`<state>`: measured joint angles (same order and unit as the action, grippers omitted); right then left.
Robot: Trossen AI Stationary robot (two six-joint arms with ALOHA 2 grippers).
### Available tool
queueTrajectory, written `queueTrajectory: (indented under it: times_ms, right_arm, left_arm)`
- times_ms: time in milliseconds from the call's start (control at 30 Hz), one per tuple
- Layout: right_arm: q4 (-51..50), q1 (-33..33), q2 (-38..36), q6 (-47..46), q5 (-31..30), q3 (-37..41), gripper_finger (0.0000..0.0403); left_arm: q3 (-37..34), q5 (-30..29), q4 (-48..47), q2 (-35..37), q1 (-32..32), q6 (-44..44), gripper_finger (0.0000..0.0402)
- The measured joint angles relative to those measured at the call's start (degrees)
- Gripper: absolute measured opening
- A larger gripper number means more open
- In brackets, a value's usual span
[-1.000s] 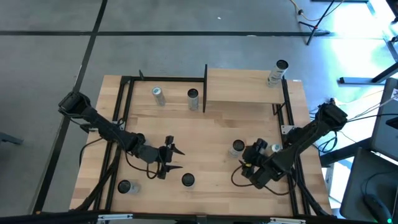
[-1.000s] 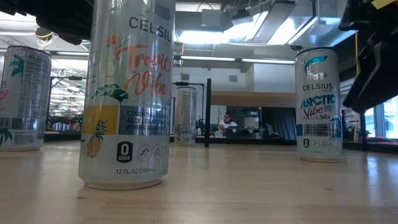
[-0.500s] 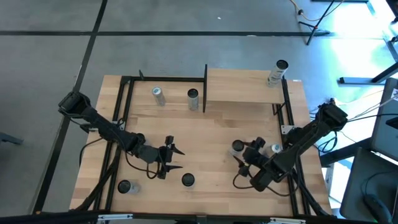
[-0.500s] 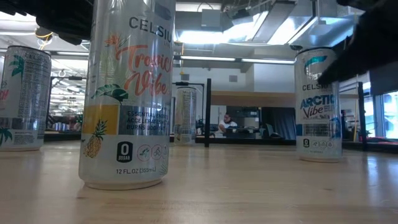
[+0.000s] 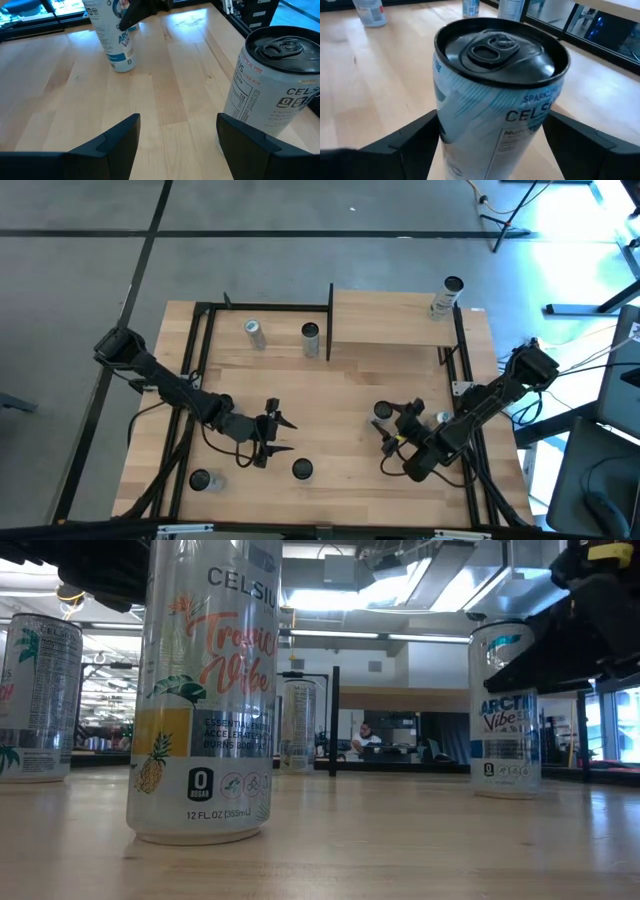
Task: Place canned beverage on shelf
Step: Put the white and blue soda can on the shelf aligned with the other white and blue soda can
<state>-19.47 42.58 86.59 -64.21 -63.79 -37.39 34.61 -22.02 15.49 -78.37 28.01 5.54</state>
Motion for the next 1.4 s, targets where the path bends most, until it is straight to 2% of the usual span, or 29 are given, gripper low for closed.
queueTrajectory:
  times_ms: [300,400,533,633,767,1067,1200,1400]
  right_arm:
    - [3.5,-2.6,0.0,4.8,-2.1,0.0,0.0324]
    - [5.2,-3.6,0.0,7.3,-2.1,0.0,0.0294]
    - [5.9,-4.1,0.0,8.3,-2.1,0.0,0.0227]
    - [4.7,-4.0,-0.5,9.2,-2.1,-0.4,0.0221]
    - [-3.2,-4.0,-4.5,10.6,-1.2,-3.9,0.0221]
    - [-33.8,-4.9,-18.2,10.2,-3.2,-16.1,0.0221]
    - [-41.7,-8.0,-25.0,10.6,-1.8,-19.0,0.0221]
    - [-50.2,-12.1,-34.8,11.1,-0.3,-19.3,0.0221]
  left_arm:
    - [0.0,0.0,0.0,0.0,0.0,0.0,0.0247]
    - [0.0,0.0,0.0,0.0,0.0,0.0,0.0247]
    - [0.0,0.0,0.0,0.0,0.0,-0.1,0.0247]
    - [0.0,-0.4,0.0,0.0,0.0,-0.1,0.0247]
    - [0.0,-1.0,0.0,0.0,0.0,-0.1,0.0247]
    - [0.0,-1.0,-0.4,0.0,0.4,0.3,0.0247]
    - [0.0,-1.0,-1.7,0.0,1.2,2.8,0.0247]
    - [0.0,-1.9,-1.9,0.0,2.8,7.0,0.0247]
